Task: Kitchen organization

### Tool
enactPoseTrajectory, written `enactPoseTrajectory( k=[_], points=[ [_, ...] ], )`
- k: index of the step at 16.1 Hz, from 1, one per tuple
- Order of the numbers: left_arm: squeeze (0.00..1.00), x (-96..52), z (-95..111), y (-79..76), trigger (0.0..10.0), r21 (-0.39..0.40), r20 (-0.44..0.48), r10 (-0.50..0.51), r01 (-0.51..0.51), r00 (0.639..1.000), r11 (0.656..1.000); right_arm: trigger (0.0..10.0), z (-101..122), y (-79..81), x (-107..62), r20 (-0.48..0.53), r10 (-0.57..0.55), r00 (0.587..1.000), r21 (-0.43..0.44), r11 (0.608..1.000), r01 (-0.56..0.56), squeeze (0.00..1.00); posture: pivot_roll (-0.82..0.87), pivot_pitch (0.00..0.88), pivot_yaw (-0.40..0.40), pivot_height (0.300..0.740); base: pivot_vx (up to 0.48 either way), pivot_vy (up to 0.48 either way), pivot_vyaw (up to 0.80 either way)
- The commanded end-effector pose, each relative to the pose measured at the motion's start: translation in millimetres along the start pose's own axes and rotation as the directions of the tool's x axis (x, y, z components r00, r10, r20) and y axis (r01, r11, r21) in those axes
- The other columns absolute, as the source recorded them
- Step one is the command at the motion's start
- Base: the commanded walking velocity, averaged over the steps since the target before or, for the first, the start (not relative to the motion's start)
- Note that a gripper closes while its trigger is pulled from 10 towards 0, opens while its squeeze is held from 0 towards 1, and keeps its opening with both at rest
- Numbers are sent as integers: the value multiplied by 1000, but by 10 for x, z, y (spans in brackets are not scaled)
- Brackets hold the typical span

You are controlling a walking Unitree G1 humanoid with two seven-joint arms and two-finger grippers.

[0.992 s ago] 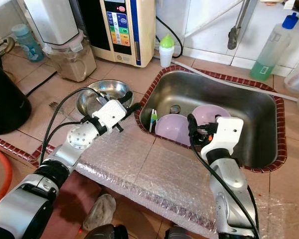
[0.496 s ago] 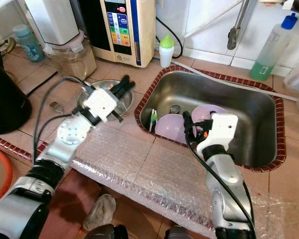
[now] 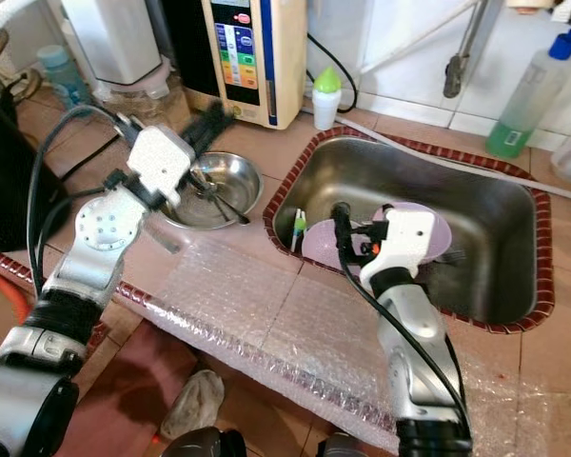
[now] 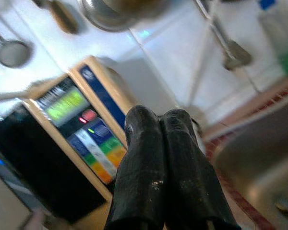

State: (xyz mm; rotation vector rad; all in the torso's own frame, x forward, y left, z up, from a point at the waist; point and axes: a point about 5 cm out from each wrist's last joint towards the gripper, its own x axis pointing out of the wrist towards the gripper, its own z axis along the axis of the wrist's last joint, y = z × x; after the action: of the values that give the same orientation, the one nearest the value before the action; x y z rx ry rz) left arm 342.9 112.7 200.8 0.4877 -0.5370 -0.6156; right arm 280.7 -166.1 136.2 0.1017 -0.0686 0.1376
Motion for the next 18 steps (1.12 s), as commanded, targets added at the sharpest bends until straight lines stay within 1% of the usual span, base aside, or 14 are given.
enactPoseTrajectory(
  k=[1,2,3,4,5,6,8,9,11,13,14,17,18],
  points=[
    [1000,-73,-36,-79,10000,-28,-9,-51,51,999,998,10000,-17,23,17,-4,10,1000,-1,1000,-10,0,-111,19,61,740,0,0,0],
    [1000,-129,-54,-141,10000,-43,-5,-65,64,998,997,10000,-24,21,13,-6,9,1000,-1,1000,-9,0,-111,19,61,740,0,0,0],
    [1000,-247,-79,-251,10000,-61,0,-86,86,996,994,10000,-42,7,-2,-12,5,1000,-3,1000,-5,0,-112,25,63,740,0,0,0],
    [1000,-334,-108,-334,10000,-62,-6,-112,111,994,992,10000,-52,-6,-14,-15,1,1000,-3,1000,-1,0,-115,28,64,740,0,0,0],
    [1000,-362,-121,-361,10000,-61,-10,-122,122,992,991,10000,-54,-9,-19,-16,0,1000,-3,1000,0,0,-115,28,64,740,0,0,0],
    [1000,-413,-142,-427,10000,-85,-9,-133,132,991,988,10000,-60,-19,-27,-17,-1,1000,-5,1000,1,0,-122,28,63,740,0,0,0],
    [1000,-439,-167,-487,10000,-105,-15,-151,149,988,983,10000,-61,-20,-30,-17,0,1000,-7,1000,0,0,-127,29,61,740,0,0,0],
    [1000,-464,-217,-580,10000,-126,-29,-186,181,982,975,10000,-58,-17,-29,-15,2,1000,-11,1000,-2,0,-130,29,60,740,0,0,0],
    [1000,-473,-231,-666,10000,-143,-27,-212,206,977,968,10000,-57,-30,-38,-18,4,1000,-17,1000,-4,0,-140,34,55,740,0,0,0],
    [1000,-495,-237,-721,10000,-156,-28,-230,223,973,962,10000,-55,-32,-43,-20,5,1000,-21,1000,-5,0,-144,34,54,740,0,0,0],
    [1000,-540,-281,-773,10000,-145,-48,-258,249,965,958,10000,-54,-35,-47,-20,6,1000,-23,1000,-6,0,-147,34,53,740,0,0,0],
    [1000,-566,-373,-779,10000,-143,-95,-248,234,964,962,10000,-71,-8,-58,-38,38,999,-17,999,-38,0,-146,35,50,740,0,0,0],
    [1000,-554,-408,-762,10000,-137,-116,-237,221,964,966,10000,-116,49,-94,-76,120,990,-8,993,-121,0,-146,38,50,740,0,0,0]
  ],
)
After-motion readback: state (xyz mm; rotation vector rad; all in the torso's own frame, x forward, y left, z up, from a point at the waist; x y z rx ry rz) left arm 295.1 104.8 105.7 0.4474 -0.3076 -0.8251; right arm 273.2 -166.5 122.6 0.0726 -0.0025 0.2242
